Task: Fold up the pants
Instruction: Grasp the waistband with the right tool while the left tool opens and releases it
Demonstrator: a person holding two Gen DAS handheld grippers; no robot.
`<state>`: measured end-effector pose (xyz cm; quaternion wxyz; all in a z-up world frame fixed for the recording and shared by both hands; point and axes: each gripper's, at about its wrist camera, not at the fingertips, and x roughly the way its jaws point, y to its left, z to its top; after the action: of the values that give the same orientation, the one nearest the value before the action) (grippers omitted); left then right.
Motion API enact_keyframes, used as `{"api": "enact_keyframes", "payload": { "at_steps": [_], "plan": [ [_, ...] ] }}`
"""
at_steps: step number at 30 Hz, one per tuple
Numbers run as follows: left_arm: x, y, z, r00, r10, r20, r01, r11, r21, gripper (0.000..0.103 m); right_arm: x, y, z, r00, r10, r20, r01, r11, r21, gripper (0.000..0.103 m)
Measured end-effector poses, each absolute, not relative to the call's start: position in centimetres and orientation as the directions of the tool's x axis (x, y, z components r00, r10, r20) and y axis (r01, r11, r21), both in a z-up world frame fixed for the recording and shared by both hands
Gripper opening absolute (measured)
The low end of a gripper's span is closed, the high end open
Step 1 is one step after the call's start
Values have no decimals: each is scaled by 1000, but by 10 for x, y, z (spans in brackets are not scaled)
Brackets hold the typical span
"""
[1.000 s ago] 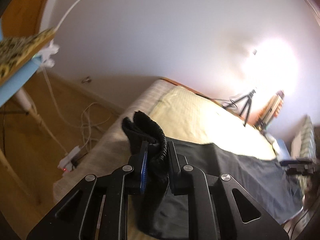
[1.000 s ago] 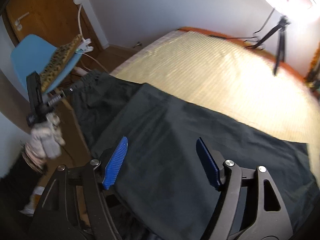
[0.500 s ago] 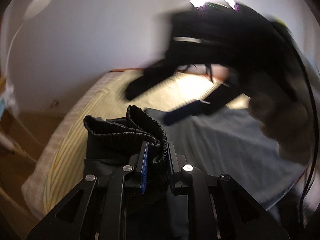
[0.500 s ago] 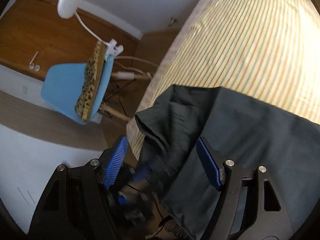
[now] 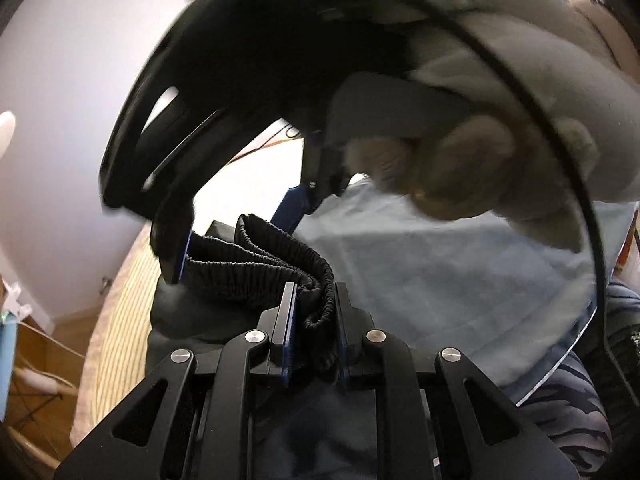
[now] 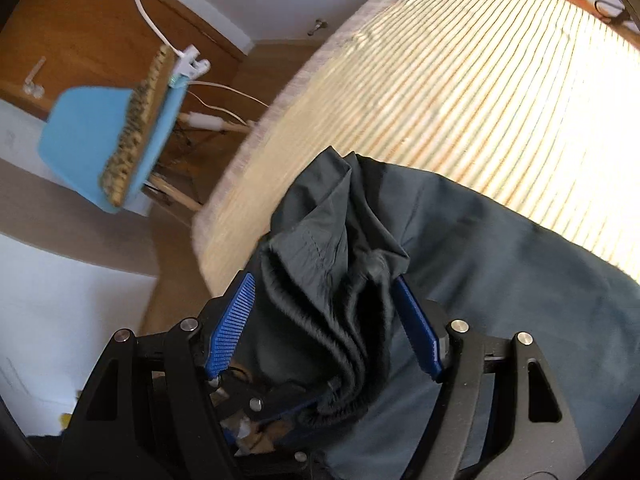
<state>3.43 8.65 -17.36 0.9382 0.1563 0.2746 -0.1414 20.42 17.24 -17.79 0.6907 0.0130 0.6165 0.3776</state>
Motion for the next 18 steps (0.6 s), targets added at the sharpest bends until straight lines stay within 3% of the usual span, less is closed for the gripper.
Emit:
{"api": "enact_keyframes", "payload": {
  "at_steps": [2, 3, 4, 5, 11, 13, 16, 18],
  "plan": [
    [33, 85, -174, 806, -186, -562, 357, 910, 211, 15, 205, 172, -181, -15, 484, -875, -510, 749, 423, 72],
    [32, 85, -174, 804, -189, -563, 357, 911, 204, 15, 205, 171, -184, -14, 468, -884, -507, 759, 410, 67],
    [32, 84, -174, 803, -190, -565, 357, 912, 200, 15, 206, 167, -186, -18, 462, -887, -496, 766, 410, 55],
    [32, 88, -174, 803, -189, -566, 356, 913, 200, 15, 208, 164, -190, -29, 463, -886, -475, 774, 419, 45],
    [28, 93, -165, 809, -218, -546, 348, 926, 146, 15, 217, 120, -181, -29, 616, -787, -346, 733, 586, 24],
    [31, 94, -161, 807, -241, -539, 348, 932, 104, 15, 221, 97, -180, -24, 682, -731, -277, 698, 660, 24],
    [35, 94, -164, 794, -265, -547, 354, 933, 62, 15, 224, 75, -186, -8, 696, -718, -227, 698, 679, 30],
    [40, 95, -167, 790, -263, -553, 353, 934, 60, 15, 221, 65, -188, 2, 688, -725, -218, 708, 672, 45]
  ]
}}
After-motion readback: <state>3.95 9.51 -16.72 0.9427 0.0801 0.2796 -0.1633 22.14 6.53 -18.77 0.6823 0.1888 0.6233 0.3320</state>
